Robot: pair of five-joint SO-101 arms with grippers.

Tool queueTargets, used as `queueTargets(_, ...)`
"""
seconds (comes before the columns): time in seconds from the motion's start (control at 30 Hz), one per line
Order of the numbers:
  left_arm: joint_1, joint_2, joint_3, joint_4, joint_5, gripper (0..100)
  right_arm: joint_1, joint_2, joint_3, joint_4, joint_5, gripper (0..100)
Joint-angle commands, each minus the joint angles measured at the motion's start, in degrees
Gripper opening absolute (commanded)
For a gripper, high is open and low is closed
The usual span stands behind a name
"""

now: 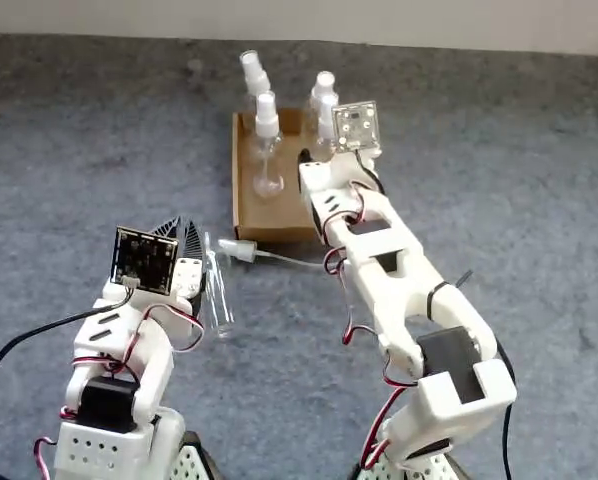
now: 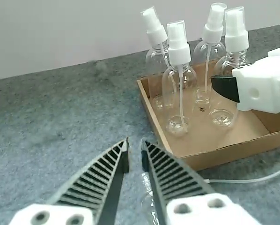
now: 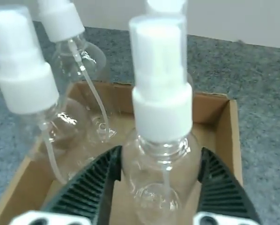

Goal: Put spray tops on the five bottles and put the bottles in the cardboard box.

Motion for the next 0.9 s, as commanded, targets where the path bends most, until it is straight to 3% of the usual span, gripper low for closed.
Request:
queueTargets(0.0,-0.5,-0.2,-0.2,-0.8,-0.1,1,0.2,-1.2,-3.5,-0.4,0.1,25.2)
queueTargets(0.87,-0.5,-0.2,-0.2,-0.8,-0.1,1,0.3,-1.4,-3.4,-0.3,0.0,35.7)
